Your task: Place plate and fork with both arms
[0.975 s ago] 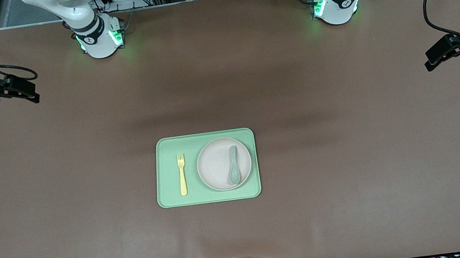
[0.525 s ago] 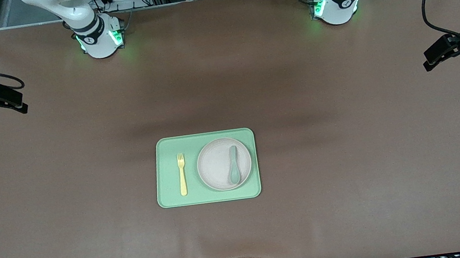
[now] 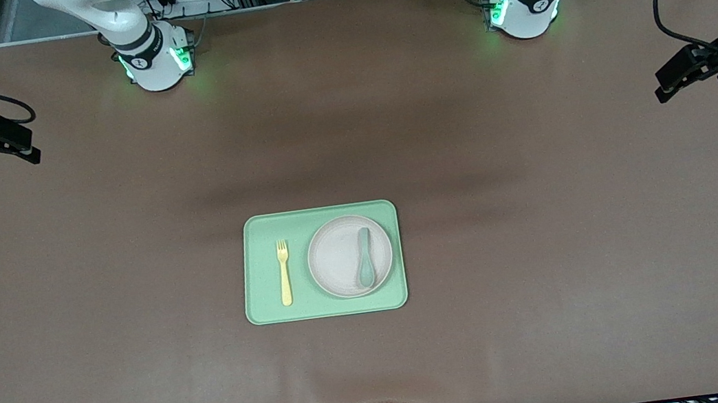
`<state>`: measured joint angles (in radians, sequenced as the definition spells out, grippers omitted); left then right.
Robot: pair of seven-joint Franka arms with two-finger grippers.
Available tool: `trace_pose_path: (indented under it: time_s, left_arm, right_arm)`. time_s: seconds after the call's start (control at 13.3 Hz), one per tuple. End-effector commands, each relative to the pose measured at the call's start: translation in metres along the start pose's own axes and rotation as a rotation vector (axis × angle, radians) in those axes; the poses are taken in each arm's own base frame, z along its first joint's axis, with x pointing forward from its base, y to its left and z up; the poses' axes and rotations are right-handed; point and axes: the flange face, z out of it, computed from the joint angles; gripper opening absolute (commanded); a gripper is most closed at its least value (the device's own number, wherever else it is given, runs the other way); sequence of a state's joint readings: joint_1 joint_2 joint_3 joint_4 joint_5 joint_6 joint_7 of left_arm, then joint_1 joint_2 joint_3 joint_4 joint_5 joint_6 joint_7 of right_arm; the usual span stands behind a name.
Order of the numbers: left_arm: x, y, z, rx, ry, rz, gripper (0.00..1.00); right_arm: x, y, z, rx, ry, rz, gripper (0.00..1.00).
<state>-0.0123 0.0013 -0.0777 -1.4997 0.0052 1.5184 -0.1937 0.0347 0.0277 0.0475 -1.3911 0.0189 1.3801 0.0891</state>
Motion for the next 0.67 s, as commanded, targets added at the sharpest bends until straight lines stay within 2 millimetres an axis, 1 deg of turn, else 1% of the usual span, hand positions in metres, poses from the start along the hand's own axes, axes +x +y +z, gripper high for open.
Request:
trace_pose_path:
  time_s: [0.0, 0.07, 0.22, 0.3, 0.38, 0.6]
  left_arm:
    - [-0.0187, -0.0006, -0.0050, 0.015, -0.001, 0.031, 1.00]
    - [-0.0187, -0.0005, -0.0032, 0.015, -0.012, 0.049, 1.00]
    - [-0.0179, -0.0004, -0.0029, 0.015, -0.014, 0.082, 1.00]
    - [-0.0187, -0.0014, -0.0033, 0.016, -0.017, 0.082, 1.00]
    - [-0.0197, -0.0016, -0.0032, 0.017, -0.024, 0.083, 1.00]
    - [-0.0191, -0.0002, -0.0064, 0.011, -0.019, 0.086, 1.00]
  right_arm:
    - [-0.0069, 0.0023, -0.0032, -0.008, 0.019, -0.018, 1.00]
    - [-0.0057, 0.0064, -0.0045, -0.007, 0.023, -0.012, 1.00]
    - [-0.0050, 0.0023, -0.0052, -0.027, 0.024, -0.025, 1.00]
    - [-0.0031, 0.0007, -0.0099, -0.033, 0.035, -0.028, 1.00]
    - [-0.0020, 0.0062, -0.0117, -0.031, 0.038, -0.019, 1.00]
    - [-0.0023, 0.0069, -0.0115, -0.029, 0.035, -0.012, 1.00]
